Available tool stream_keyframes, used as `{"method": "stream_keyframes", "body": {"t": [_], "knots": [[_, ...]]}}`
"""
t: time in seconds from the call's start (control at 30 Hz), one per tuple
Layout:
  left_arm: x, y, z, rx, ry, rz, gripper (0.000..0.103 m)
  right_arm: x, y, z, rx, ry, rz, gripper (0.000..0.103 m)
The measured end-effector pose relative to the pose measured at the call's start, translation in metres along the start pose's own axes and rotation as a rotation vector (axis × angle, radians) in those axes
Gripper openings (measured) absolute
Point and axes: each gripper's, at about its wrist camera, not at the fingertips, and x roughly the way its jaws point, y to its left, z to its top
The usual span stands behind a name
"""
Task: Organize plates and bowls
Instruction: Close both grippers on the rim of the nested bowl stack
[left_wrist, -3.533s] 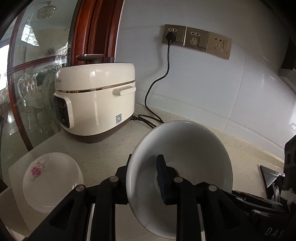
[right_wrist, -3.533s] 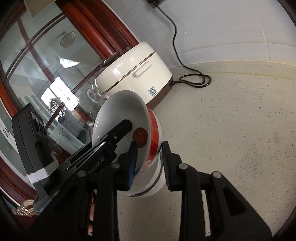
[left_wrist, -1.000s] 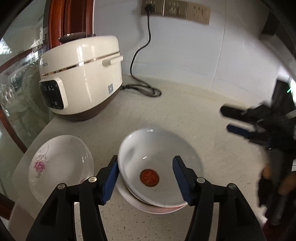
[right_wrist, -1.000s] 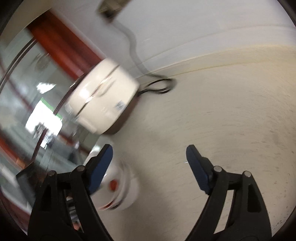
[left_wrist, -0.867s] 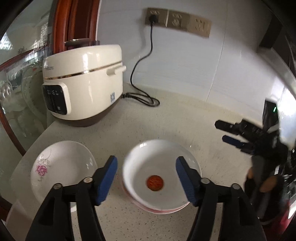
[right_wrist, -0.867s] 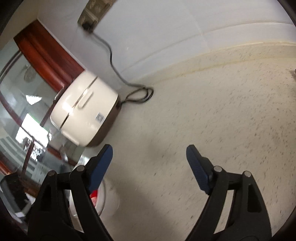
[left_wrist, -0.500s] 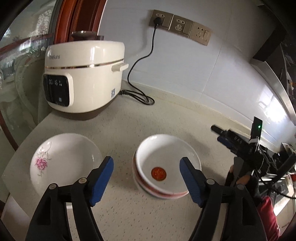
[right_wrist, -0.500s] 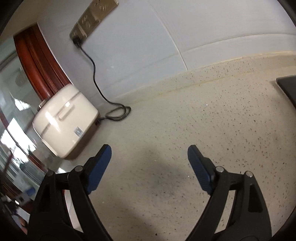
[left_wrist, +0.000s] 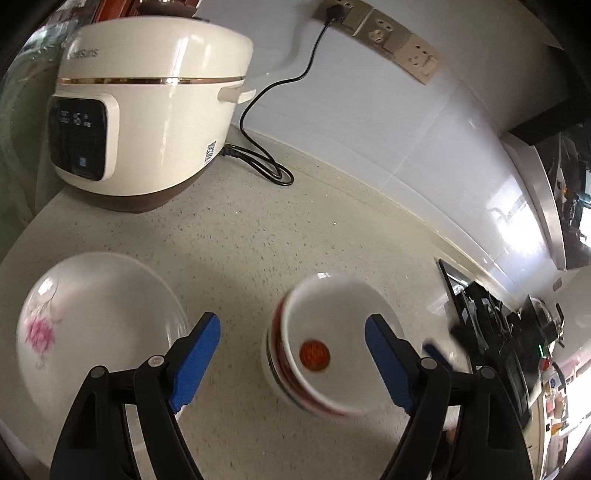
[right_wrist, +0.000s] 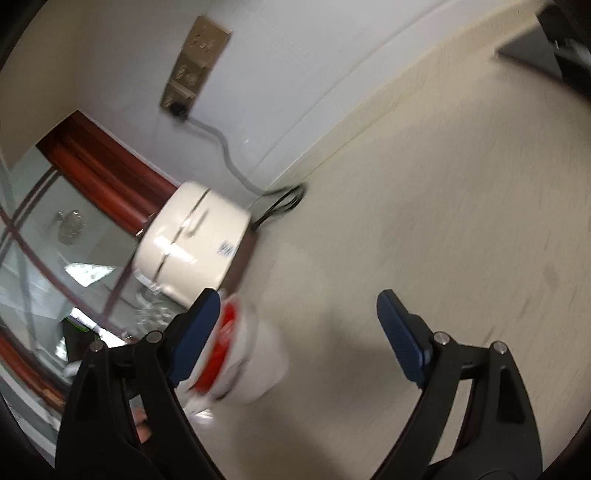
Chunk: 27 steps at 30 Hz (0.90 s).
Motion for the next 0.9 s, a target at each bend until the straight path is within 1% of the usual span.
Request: {"method": "stream_keyframes", "body": {"t": [0.03, 0.1, 0.17, 0.2, 0.37, 0.43, 0.53, 0.57, 0.63, 0.73, 0.83, 0.9], "knots": [[0.005, 0.003, 0.004, -0.010, 0.012, -0.005, 0.081, 0.001, 0.007, -0.008, 0.006, 0.003, -0.004, 0.090], [0.021, 0.009, 0.010, -0.027, 0.062, -0.009, 0.081, 0.002, 0.021, -0.026, 0.017, 0.015, -0.029, 0.090], [0.034, 0.013, 0.011, -0.036, 0.111, -0.006, 0.081, 0.008, 0.029, -0.038, 0.033, 0.038, -0.050, 0.091], [0.041, 0.014, 0.011, -0.039, 0.132, -0.016, 0.081, 0.012, 0.031, -0.044, 0.051, 0.050, -0.066, 0.091], [0.058, 0.012, 0.014, -0.049, 0.176, -0.039, 0.081, 0.038, 0.027, -0.057, 0.176, 0.108, -0.086, 0.091], [0.065, 0.006, 0.015, -0.034, 0.197, -0.040, 0.081, 0.045, 0.033, -0.059, 0.149, 0.111, -0.108, 0.090], [0.074, 0.004, 0.017, -0.007, 0.217, -0.019, 0.081, 0.050, 0.036, -0.063, 0.163, 0.138, -0.077, 0.090], [0.076, 0.004, 0.017, -0.006, 0.223, -0.025, 0.081, 0.057, 0.040, -0.062, 0.156, 0.150, -0.080, 0.090], [0.078, 0.006, 0.018, -0.004, 0.229, -0.026, 0.081, 0.058, 0.043, -0.064, 0.131, 0.166, -0.097, 0.090], [0.079, 0.006, 0.017, 0.011, 0.232, -0.025, 0.081, 0.062, 0.044, -0.064, 0.121, 0.158, -0.111, 0.090], [0.083, 0.001, 0.015, 0.045, 0.238, 0.002, 0.081, 0.067, 0.047, -0.063, 0.111, 0.168, -0.110, 0.090], [0.084, -0.003, 0.014, 0.070, 0.240, 0.001, 0.077, 0.070, 0.049, -0.063, 0.105, 0.169, -0.099, 0.090]]}}
